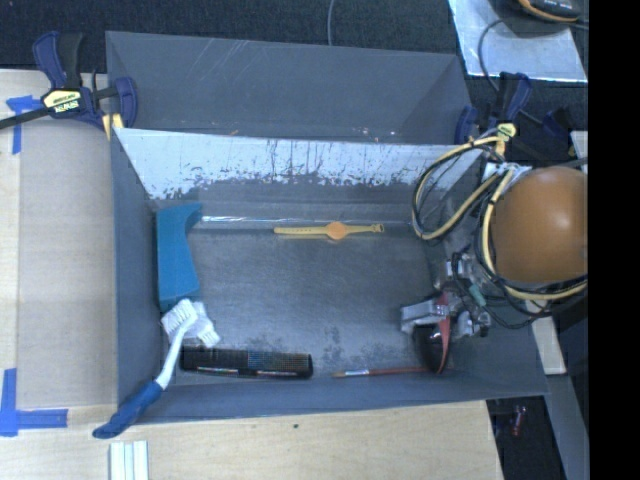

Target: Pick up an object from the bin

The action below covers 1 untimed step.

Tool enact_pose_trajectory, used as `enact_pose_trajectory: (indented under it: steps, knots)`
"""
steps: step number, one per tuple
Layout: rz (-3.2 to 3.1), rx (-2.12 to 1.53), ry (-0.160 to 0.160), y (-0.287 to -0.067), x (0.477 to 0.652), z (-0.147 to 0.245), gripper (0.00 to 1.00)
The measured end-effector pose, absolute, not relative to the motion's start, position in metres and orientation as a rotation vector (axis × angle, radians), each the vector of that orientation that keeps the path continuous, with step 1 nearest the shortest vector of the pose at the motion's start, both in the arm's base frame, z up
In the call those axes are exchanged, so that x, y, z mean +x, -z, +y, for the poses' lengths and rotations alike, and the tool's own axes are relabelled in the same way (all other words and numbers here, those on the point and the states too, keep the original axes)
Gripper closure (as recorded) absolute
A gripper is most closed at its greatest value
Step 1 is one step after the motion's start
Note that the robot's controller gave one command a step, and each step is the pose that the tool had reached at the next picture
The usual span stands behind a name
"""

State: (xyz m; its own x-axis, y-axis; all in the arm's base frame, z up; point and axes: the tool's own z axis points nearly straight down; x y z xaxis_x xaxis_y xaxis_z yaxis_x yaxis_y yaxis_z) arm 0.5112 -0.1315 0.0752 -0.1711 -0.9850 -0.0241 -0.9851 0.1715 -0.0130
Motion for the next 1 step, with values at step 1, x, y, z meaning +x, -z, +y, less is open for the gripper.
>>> enact_pose_trajectory:
  steps: [1]
  knots:
    - [2.383, -2.005, -0.009, -0.0754, 0.5112, -0.1315, 1.0]
